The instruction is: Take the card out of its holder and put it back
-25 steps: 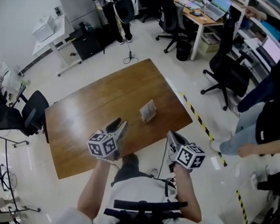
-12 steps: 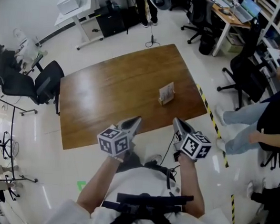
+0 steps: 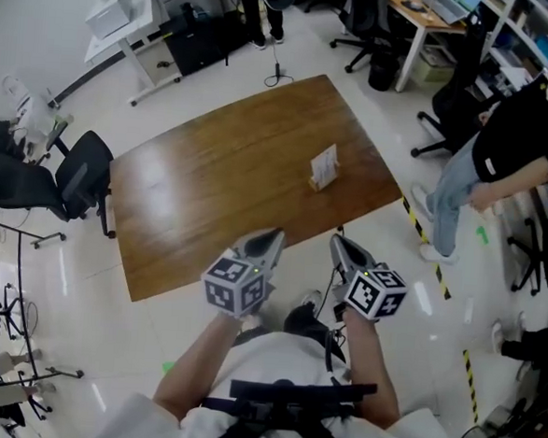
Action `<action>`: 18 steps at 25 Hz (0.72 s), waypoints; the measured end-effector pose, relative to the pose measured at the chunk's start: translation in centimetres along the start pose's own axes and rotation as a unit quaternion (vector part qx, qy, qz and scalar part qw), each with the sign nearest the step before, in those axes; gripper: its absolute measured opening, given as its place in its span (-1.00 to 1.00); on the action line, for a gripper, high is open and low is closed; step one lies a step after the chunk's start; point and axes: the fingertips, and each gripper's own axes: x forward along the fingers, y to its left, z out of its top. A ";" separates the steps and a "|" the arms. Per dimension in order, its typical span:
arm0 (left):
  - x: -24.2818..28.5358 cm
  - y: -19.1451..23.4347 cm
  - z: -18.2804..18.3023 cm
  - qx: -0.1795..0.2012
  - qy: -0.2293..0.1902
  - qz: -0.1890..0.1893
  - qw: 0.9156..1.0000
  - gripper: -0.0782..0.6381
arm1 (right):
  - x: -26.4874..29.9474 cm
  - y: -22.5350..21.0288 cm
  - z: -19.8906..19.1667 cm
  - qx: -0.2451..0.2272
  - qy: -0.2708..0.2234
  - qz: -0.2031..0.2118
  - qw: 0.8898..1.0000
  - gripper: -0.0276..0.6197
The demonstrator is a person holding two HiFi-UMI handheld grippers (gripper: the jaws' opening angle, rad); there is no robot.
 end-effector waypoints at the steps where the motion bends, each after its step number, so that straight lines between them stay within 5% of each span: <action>1: -0.6 0.0 -0.1 0.005 0.000 -0.002 1.000 -0.78 | -0.3 0.5 -0.5 -0.001 -0.001 -0.006 1.000 -0.90; 18: -6.7 1.1 -3.0 -0.011 -0.005 -0.029 1.000 -0.78 | -3.8 6.0 -4.1 -0.022 -0.034 -0.063 0.997 -0.91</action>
